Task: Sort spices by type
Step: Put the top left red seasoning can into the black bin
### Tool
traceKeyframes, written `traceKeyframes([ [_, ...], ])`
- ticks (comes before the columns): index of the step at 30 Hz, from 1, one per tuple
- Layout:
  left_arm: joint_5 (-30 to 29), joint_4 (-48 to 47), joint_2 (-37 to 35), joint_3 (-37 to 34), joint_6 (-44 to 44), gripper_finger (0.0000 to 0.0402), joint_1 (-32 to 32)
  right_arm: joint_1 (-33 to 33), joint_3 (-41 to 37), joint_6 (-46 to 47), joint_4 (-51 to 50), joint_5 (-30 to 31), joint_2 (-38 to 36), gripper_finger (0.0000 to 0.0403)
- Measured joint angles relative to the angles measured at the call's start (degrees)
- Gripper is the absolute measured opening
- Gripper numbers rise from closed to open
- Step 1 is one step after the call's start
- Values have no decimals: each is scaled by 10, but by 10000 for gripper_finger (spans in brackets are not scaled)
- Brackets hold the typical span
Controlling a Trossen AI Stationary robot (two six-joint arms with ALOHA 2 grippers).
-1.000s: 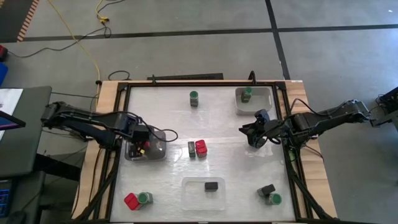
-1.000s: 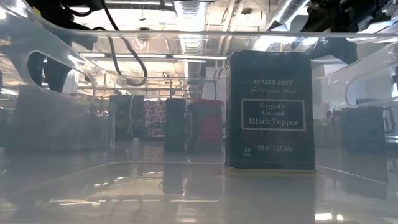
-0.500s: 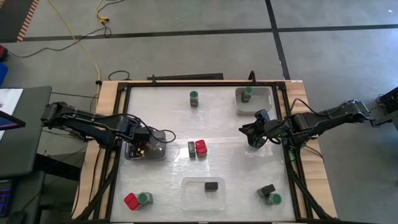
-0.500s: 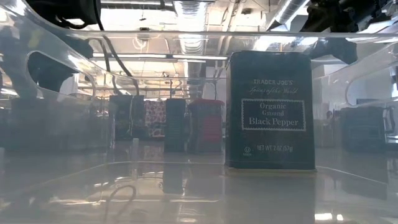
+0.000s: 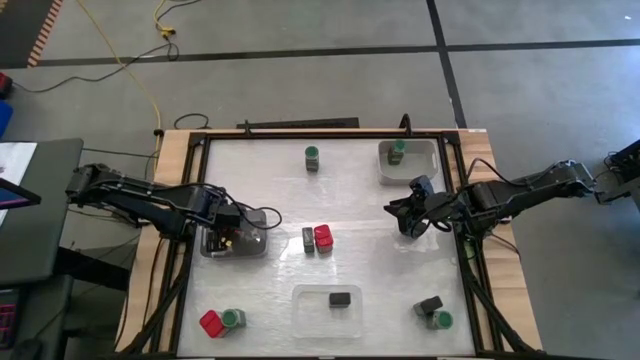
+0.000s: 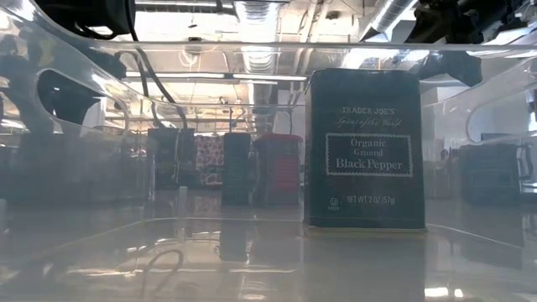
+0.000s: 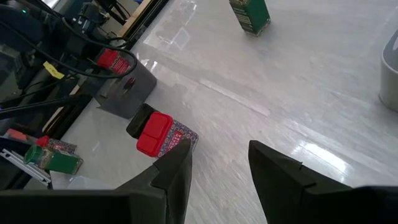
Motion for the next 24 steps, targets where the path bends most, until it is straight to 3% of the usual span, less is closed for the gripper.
traceKeyframes([
  [24, 32, 0, 0, 0, -7, 245, 0, 0, 0, 0, 0, 1, 0, 185],
])
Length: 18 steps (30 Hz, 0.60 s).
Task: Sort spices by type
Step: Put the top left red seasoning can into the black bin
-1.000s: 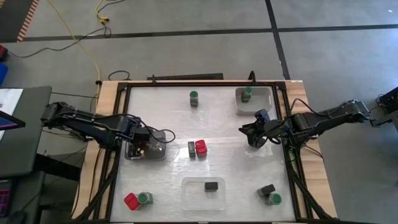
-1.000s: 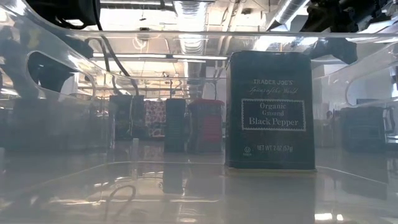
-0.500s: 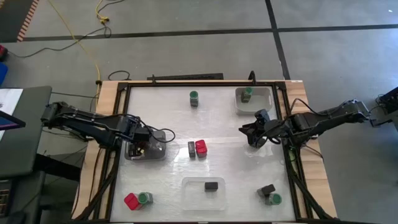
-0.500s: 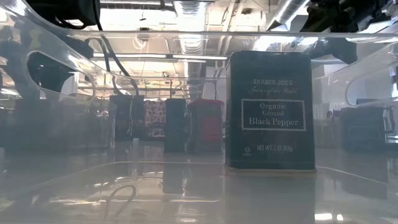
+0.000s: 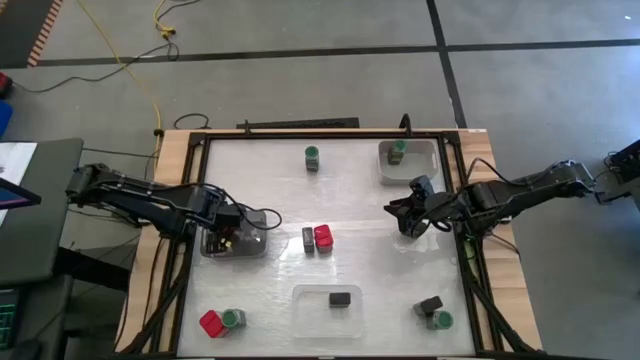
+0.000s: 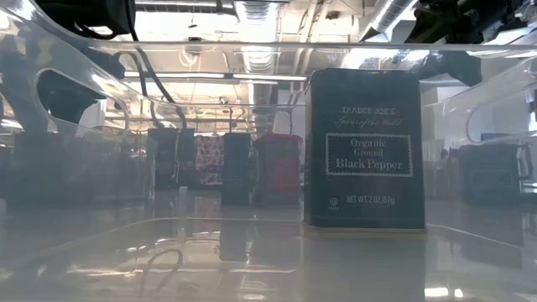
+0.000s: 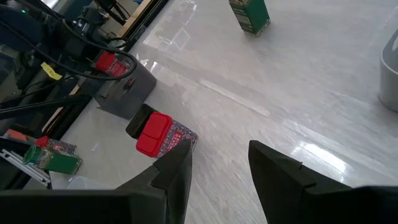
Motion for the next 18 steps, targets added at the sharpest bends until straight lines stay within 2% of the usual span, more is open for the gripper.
traceKeyframes([
  [8, -51, -1, 0, 0, -2, 245, 0, 0, 0, 0, 0, 0, 0, 185],
  [18, -54, -1, 0, 0, -14, 245, 0, 0, 0, 0, 0, 0, 0, 185],
])
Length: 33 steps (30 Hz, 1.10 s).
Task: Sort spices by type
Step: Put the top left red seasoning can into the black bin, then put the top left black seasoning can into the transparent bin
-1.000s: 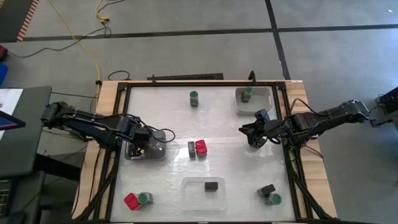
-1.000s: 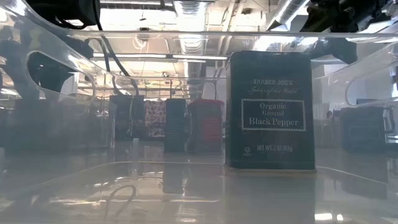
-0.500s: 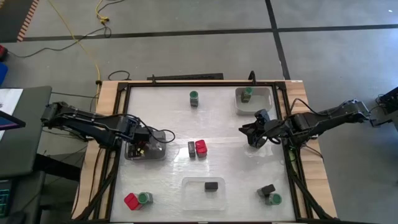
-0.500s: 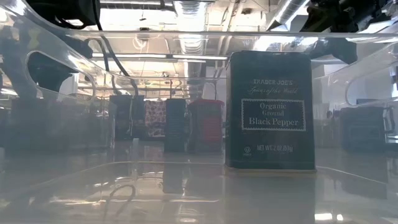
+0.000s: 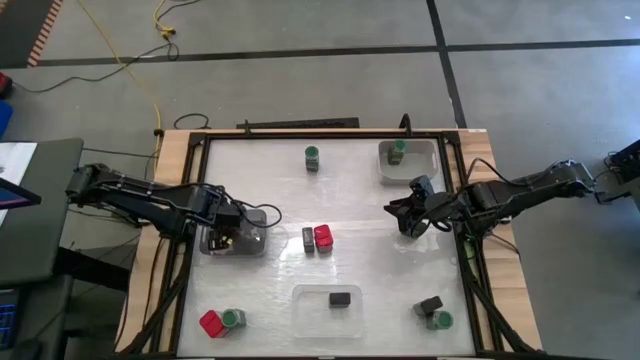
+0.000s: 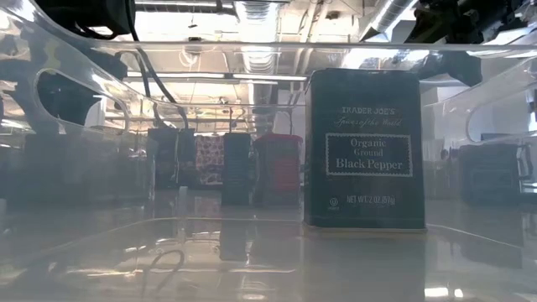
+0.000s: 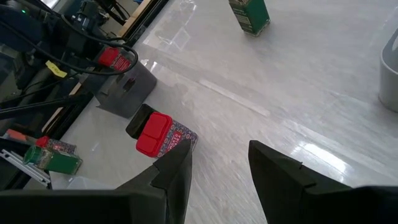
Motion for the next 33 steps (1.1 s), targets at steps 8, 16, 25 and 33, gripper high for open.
traceKeyframes([
  [8, 0, 0, 0, 0, -10, 245, 0, 0, 0, 0, 0, 0, 0, 185],
  [16, 3, 0, 0, 0, -13, 263, 0, 0, 0, 0, 0, 0, 0, 185],
  [25, 7, -2, 0, 0, -22, 306, 0, 0, 0, 0, 0, 0, 0, 185],
  [33, 19, -56, -7, 51, -39, 306, 0, 0, 0, 0, 0, 0, 0, 185],
])
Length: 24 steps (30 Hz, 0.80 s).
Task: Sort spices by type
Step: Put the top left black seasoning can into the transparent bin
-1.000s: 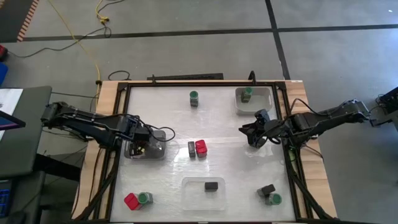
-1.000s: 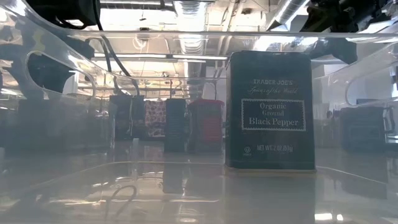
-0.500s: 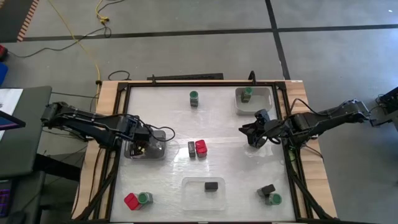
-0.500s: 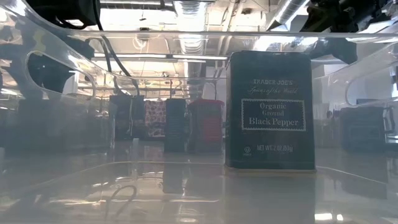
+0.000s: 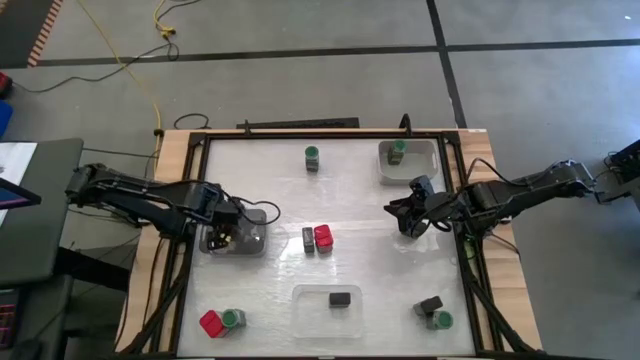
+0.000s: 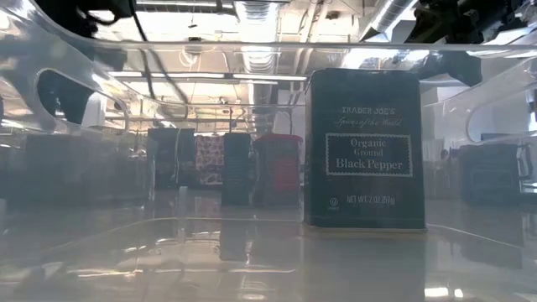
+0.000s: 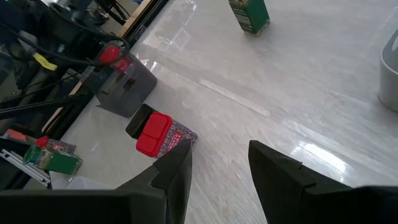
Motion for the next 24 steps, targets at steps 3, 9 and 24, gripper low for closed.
traceKeyframes([
  [3, 0, -3, -8, 29, -7, 306, 0, 0, 0, 0, 0, 0, 0, 185],
  [9, 0, 5, -8, 91, -72, 306, 0, 0, 0, 0, -1, 0, 0, 185],
  [24, -5, 247, 73, 138, -137, 306, -16, 30, 0, 32, -60, -11, -2, 185],
])
